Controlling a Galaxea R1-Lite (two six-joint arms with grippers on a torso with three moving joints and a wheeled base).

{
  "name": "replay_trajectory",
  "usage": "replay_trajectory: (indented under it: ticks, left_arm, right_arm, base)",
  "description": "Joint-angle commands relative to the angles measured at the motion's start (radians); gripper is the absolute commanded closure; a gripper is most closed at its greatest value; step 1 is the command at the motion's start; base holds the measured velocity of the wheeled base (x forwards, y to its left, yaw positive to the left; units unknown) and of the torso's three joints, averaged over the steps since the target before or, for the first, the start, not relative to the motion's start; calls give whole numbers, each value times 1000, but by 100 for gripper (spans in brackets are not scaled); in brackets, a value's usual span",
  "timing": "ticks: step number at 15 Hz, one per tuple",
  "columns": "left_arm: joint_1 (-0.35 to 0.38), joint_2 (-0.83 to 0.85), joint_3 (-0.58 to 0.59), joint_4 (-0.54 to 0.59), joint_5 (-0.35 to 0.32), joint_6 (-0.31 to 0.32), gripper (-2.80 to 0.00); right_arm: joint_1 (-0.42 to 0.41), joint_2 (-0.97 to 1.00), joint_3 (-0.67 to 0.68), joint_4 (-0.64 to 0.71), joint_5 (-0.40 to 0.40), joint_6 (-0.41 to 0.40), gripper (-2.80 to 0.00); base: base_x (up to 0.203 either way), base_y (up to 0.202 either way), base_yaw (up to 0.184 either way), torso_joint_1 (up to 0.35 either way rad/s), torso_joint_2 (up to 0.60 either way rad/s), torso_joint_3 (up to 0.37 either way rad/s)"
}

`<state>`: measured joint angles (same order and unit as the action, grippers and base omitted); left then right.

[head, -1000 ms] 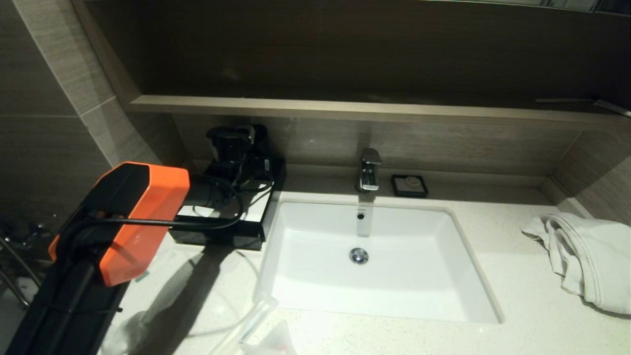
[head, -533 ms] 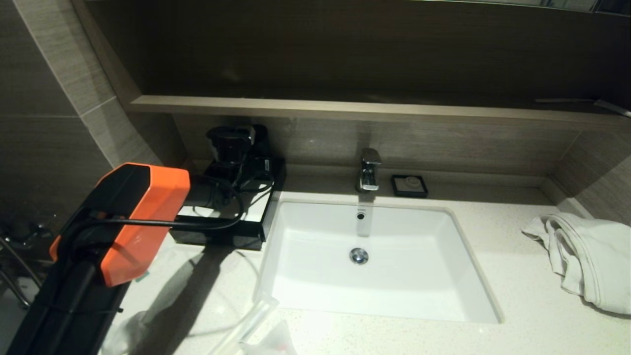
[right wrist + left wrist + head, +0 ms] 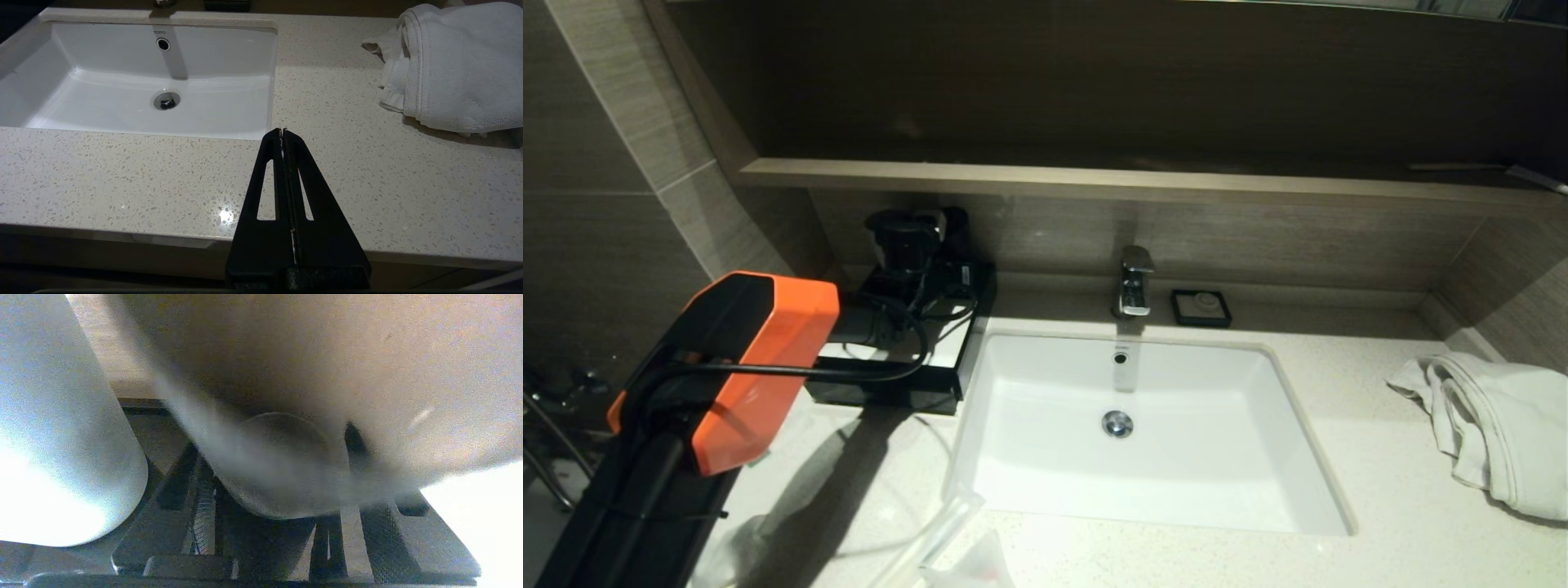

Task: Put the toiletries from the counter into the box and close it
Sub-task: Place the cup on the storage box

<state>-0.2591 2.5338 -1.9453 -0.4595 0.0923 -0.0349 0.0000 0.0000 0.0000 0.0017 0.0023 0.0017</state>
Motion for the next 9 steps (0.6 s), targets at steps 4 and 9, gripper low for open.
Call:
replay_trajectory:
  ticks: [4,9]
  left_arm:
    - [1,-9,0,-5,1,1,-280]
    - [1,-34,0,-10,3,0,-280]
  right_arm:
    - [0,0,0,0,1,0,0]
    - [0,0,0,0,1,0,0]
  base:
    - [0,0,0,0,0,0]
    - [0,0,0,0,0,0]
